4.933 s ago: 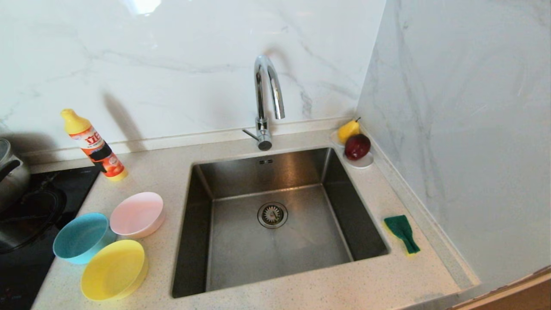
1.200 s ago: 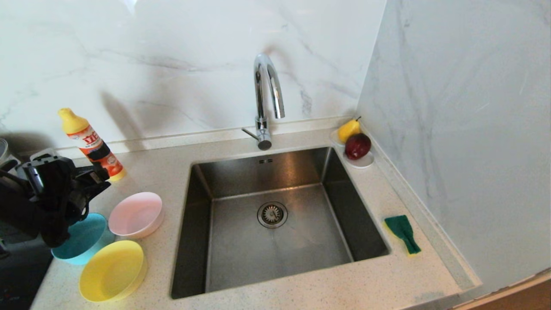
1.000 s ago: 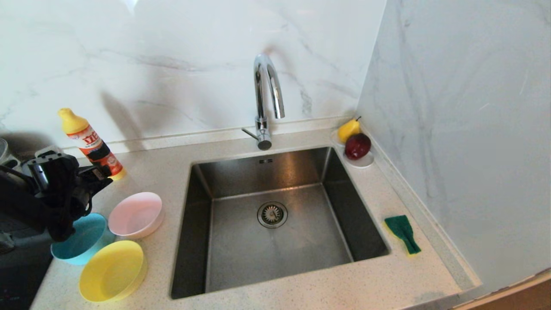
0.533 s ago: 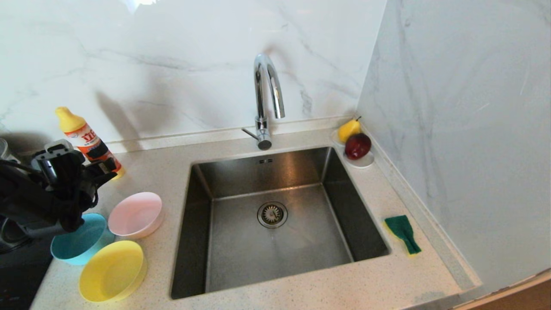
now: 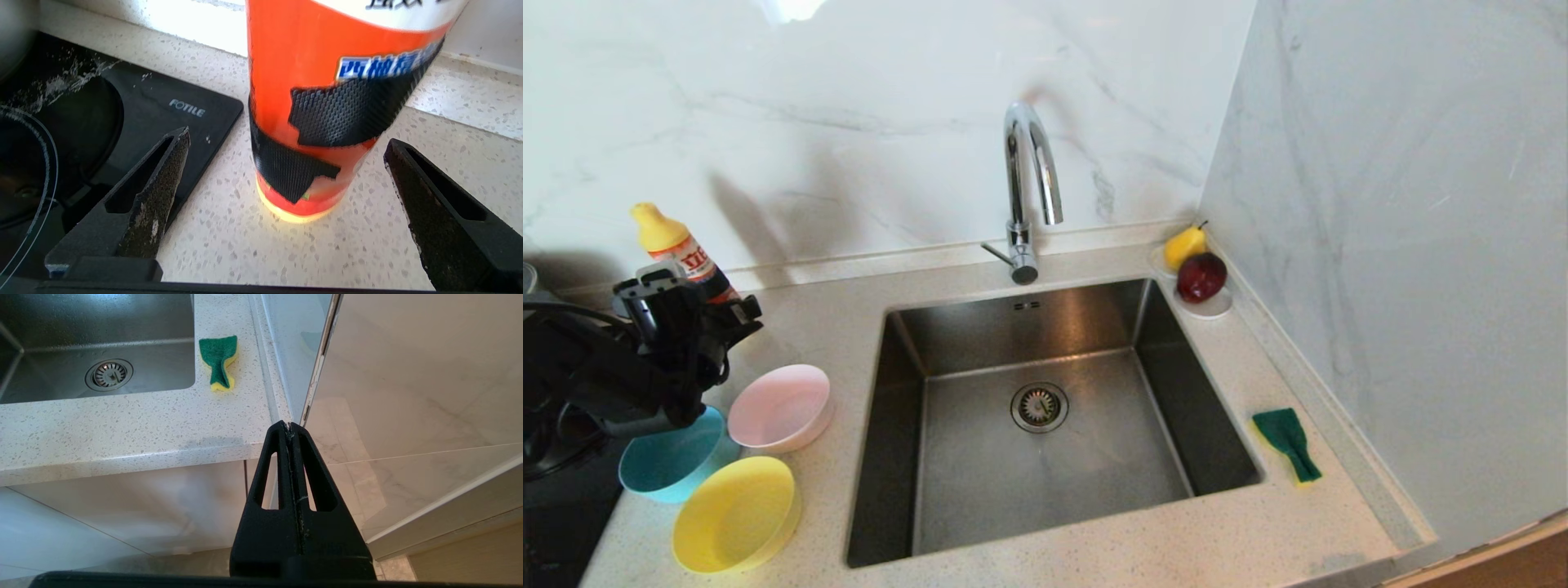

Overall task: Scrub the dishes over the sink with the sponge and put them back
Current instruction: Grab the dish soap

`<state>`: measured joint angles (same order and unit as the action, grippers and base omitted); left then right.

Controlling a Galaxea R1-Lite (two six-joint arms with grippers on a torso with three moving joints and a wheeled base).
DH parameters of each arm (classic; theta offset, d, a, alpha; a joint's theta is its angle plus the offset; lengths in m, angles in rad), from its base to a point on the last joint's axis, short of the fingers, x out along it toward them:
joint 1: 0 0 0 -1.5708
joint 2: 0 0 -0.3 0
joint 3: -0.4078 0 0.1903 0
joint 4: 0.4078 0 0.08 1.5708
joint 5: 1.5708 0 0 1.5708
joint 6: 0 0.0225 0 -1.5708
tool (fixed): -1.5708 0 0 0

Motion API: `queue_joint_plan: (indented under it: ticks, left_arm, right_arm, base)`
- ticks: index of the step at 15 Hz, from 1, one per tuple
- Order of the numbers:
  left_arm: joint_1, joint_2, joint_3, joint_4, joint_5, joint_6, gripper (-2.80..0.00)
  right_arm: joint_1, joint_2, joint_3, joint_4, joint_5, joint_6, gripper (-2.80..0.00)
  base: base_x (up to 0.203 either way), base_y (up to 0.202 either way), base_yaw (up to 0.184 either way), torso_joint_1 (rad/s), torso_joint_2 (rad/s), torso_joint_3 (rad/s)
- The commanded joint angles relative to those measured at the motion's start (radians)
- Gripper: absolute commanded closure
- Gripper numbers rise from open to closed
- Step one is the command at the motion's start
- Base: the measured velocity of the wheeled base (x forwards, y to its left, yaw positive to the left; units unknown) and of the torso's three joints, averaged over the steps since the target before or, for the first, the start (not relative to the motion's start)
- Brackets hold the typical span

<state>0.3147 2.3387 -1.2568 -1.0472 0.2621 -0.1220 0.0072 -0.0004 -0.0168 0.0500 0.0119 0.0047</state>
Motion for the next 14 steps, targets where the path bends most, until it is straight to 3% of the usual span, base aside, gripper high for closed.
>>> queue_joint_plan:
  ticks: [1,14]
  left_arm:
    - [-0.002,0.008,-0.012,-0.007,0.002,0.006,-2.80]
    - [-0.002,0.086,-0.120,0.001,0.003,0.025,-2.80]
  right_arm:
    - [0.000,-0.001,0.000,0.001,0.000,0.000,0.00]
    - [0.000,-0.001,0.000,0.001,0.000,0.000,0.00]
  base:
    - [0.000,0.000,0.000,0.000,0.00,0.000]
    - [0.000,0.000,0.000,0.000,0.00,0.000]
